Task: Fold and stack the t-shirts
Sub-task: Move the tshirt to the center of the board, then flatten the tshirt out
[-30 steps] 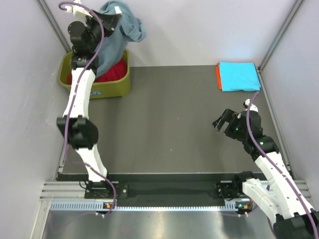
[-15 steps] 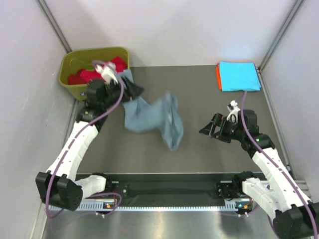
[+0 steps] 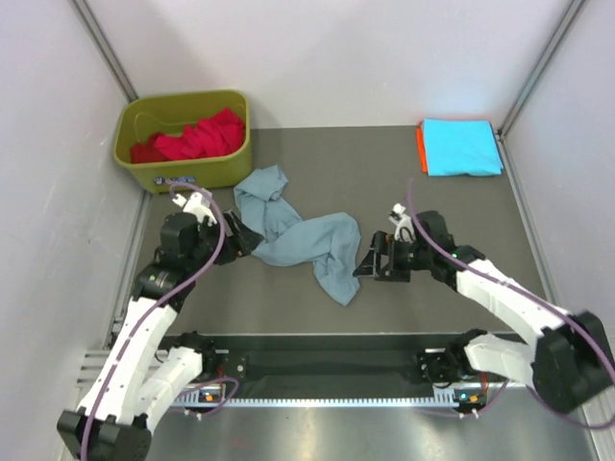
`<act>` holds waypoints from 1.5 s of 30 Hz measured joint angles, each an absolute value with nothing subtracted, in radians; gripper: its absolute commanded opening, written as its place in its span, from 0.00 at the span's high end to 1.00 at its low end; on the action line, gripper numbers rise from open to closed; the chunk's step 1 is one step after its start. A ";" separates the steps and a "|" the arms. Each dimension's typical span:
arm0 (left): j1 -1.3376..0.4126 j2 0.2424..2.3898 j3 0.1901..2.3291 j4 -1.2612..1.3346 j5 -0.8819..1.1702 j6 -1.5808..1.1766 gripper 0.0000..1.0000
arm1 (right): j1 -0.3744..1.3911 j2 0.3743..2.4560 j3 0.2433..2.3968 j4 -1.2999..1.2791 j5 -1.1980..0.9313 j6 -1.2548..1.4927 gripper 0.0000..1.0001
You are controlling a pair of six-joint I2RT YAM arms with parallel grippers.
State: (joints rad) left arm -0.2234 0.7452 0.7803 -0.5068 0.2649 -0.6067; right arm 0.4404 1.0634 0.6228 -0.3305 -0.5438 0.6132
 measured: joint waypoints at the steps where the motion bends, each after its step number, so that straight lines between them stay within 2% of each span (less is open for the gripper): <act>1: -0.223 0.761 0.767 -0.508 0.261 -0.615 0.23 | 0.455 1.097 0.623 -0.311 -0.541 0.614 0.14; 6: -0.223 0.942 0.683 -0.509 0.245 -0.686 0.26 | 0.477 1.298 0.645 -0.230 -0.509 0.624 0.11; 10: -0.223 1.057 0.656 -0.491 0.245 -0.739 0.35 | 0.463 1.414 0.730 -0.221 -0.452 0.602 0.07; 12: -0.220 1.100 0.656 -0.459 0.251 -0.754 0.35 | 0.440 1.459 0.788 -0.209 -0.434 0.583 0.08; 14: -0.208 1.167 0.664 -0.429 0.256 -0.762 0.34 | 0.407 1.517 0.856 -0.192 -0.426 0.563 0.11; 15: -0.198 1.203 0.671 -0.419 0.258 -0.762 0.34 | 0.390 1.554 0.893 -0.180 -0.427 0.554 0.17; 18: -0.141 1.331 0.693 -0.385 0.286 -0.761 0.31 | 0.363 1.665 0.983 -0.142 -0.437 0.536 0.29; 23: -0.039 1.508 0.751 -0.341 0.351 -0.758 0.28 | 0.356 1.849 1.101 -0.144 -0.470 0.521 0.34; 26: -0.011 1.607 0.834 -0.324 0.408 -0.755 0.32 | 0.357 1.908 1.151 -0.157 -0.484 0.513 0.40; 29: -0.008 1.711 0.926 -0.297 0.454 -0.749 0.47 | 0.357 1.940 1.213 -0.177 -0.472 0.494 0.53; 30: -0.008 1.743 0.953 -0.291 0.466 -0.746 0.56 | 0.357 1.951 1.234 -0.183 -0.468 0.490 0.67; 31: -0.007 1.769 0.975 -0.286 0.480 -0.743 0.81 | 0.357 1.964 1.256 -0.185 -0.464 0.481 0.74; 32: -0.004 1.797 0.999 -0.286 0.486 -0.739 0.91 | 0.357 1.975 1.275 -0.187 -0.458 0.479 0.84; 33: -0.001 1.821 1.017 -0.286 0.493 -0.731 1.00 | 0.356 1.987 1.293 -0.190 -0.451 0.475 1.00; 40: 0.007 1.870 1.193 -0.352 0.535 -0.695 1.00 | 0.329 2.001 1.418 -0.302 -0.334 0.461 1.00; 45: 0.001 1.760 1.306 -0.375 0.538 -0.693 1.00 | 0.275 1.901 1.561 -0.417 -0.214 0.393 1.00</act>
State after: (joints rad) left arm 0.0006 1.7603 1.3064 -0.3748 0.5381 -0.6926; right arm 0.2749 1.9007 1.5612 -0.4168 -0.2142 0.3927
